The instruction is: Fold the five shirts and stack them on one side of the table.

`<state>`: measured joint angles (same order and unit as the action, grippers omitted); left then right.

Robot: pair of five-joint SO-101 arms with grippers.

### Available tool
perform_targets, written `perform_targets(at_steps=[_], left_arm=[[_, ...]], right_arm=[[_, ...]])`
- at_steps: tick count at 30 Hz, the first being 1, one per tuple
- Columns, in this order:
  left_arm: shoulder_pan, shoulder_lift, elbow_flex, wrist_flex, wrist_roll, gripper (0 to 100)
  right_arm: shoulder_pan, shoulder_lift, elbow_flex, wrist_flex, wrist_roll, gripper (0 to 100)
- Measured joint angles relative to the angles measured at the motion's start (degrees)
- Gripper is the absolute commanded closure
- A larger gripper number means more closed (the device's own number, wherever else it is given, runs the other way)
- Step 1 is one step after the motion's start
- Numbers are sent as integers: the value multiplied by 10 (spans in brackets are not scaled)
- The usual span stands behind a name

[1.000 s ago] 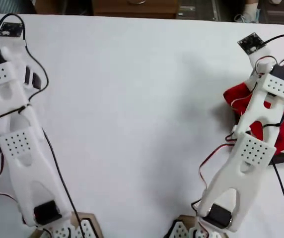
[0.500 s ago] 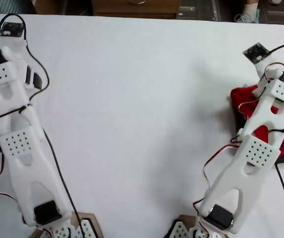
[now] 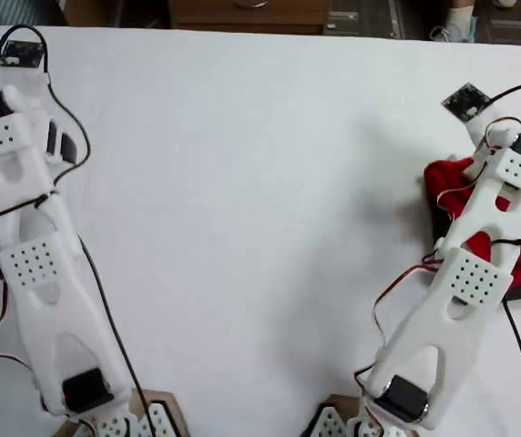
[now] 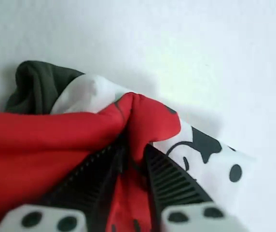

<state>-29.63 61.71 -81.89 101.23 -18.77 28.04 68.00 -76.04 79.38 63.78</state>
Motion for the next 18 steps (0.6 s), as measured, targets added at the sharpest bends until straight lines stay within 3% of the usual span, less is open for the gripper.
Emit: perform_targets(at_steps=[6,18], left_arm=[[7,0,0,0,0,771],[45,0,0,0,0,771]], right_arm=[[34,0,-81,12,-56,978],[115,2,-113,25,-64,978]])
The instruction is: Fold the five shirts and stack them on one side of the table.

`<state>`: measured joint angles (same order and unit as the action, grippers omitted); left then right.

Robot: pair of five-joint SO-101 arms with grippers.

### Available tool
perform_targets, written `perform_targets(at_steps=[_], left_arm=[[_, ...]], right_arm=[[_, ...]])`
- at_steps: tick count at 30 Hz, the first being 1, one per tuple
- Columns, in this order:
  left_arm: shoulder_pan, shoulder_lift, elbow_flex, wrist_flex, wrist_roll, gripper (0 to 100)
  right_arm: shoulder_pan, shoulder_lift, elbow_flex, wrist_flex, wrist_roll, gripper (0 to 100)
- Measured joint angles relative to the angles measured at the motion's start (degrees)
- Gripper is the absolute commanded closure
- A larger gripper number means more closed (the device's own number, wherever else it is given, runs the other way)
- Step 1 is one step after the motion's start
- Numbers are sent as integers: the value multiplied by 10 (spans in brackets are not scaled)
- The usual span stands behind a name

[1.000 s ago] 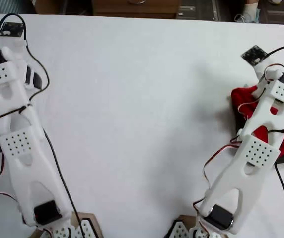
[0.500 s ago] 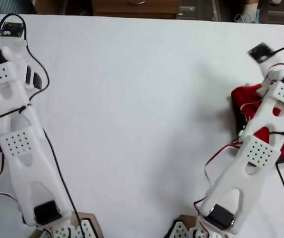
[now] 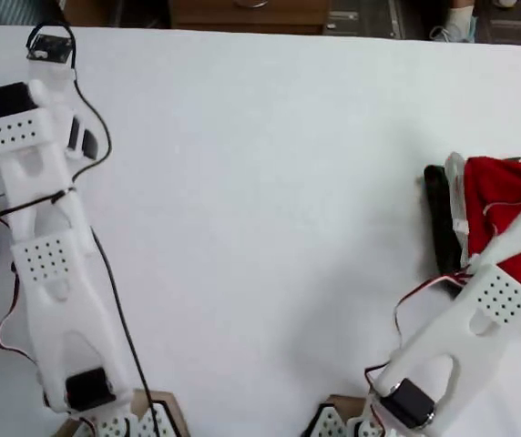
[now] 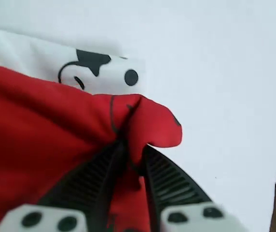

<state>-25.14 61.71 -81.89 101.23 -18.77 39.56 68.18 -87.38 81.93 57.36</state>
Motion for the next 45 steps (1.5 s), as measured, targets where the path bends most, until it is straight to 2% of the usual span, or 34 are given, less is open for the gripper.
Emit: perform_targets(at_steps=[7,12,14,25,37,45], left_arm=[[0,0,0,0,0,771],[0,0,0,0,0,771],[0,0,0,0,0,771],[0,0,0,0,0,771],[0,0,0,0,0,771],[0,0,0,0,0,771]], right_arm=[[18,0,0,-39,-34,966],[-7,0,0,-40,-38,777],[-22,0,0,-40,-40,739],[-60,0,-57,-26,-40,864],[-148,67,-55,22,-40,844],[-156,66,-61,65,-40,844]])
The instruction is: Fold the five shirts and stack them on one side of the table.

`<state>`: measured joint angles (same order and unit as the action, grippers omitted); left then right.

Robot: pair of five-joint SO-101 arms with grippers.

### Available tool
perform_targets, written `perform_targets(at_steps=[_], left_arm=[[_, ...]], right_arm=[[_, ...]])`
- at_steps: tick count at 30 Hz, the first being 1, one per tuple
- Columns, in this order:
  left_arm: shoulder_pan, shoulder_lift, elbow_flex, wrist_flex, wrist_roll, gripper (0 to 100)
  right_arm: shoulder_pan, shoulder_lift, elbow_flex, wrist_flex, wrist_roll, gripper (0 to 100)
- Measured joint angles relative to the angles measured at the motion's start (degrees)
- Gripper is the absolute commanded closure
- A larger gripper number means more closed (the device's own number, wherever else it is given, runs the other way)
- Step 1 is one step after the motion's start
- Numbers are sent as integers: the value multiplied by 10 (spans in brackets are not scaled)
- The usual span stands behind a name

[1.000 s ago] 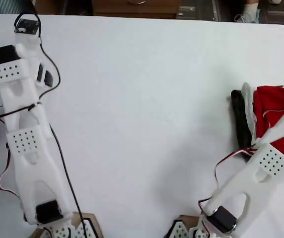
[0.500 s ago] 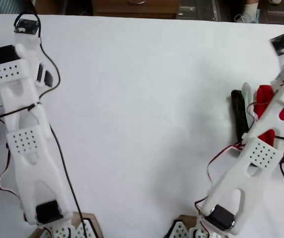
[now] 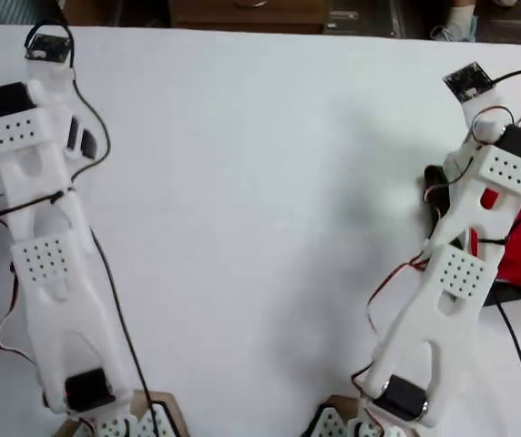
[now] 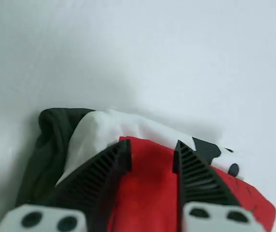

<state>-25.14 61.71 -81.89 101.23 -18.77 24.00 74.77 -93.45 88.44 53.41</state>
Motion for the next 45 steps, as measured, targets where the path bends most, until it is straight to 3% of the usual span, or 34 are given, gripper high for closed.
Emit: perform_targets(at_steps=[14,22,45], left_arm=[[0,0,0,0,0,771],[0,0,0,0,0,771],[0,0,0,0,0,771]], right_arm=[[-8,-13,-2,68,-7,843],[-40,-56,-2,86,-83,843],[-9,-58,46,91,-88,847]])
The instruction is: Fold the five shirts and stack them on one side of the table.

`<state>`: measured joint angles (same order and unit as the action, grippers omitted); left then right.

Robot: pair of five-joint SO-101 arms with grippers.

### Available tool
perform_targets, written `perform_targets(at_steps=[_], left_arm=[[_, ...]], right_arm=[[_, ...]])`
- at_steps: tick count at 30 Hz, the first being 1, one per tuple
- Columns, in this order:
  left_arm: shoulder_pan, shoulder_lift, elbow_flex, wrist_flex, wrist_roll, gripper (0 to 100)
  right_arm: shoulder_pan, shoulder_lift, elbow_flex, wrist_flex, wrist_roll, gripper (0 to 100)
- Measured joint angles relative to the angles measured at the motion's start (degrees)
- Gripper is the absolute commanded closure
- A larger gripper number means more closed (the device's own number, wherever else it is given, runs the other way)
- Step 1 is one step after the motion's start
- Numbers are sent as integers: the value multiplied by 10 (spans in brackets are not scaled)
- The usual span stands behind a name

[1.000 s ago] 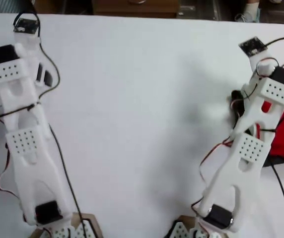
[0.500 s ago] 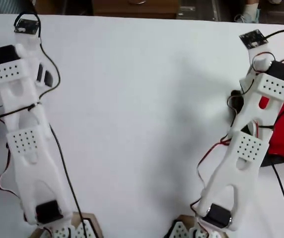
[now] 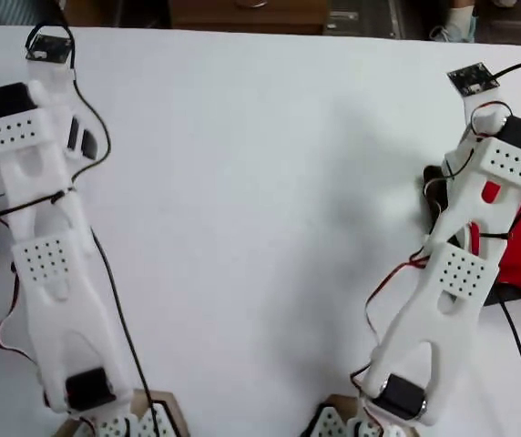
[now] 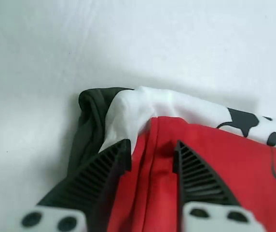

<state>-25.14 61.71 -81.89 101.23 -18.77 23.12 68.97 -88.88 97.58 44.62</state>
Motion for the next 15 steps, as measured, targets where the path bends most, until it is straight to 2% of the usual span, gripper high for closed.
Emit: perform_targets(at_steps=[6,12,15], left_arm=[[0,0,0,0,0,771],[0,0,0,0,0,771],[0,0,0,0,0,771]], right_arm=[[2,0,36,-4,0,849],[6,-2,45,-25,0,960],[7,-2,45,-34,0,978]])
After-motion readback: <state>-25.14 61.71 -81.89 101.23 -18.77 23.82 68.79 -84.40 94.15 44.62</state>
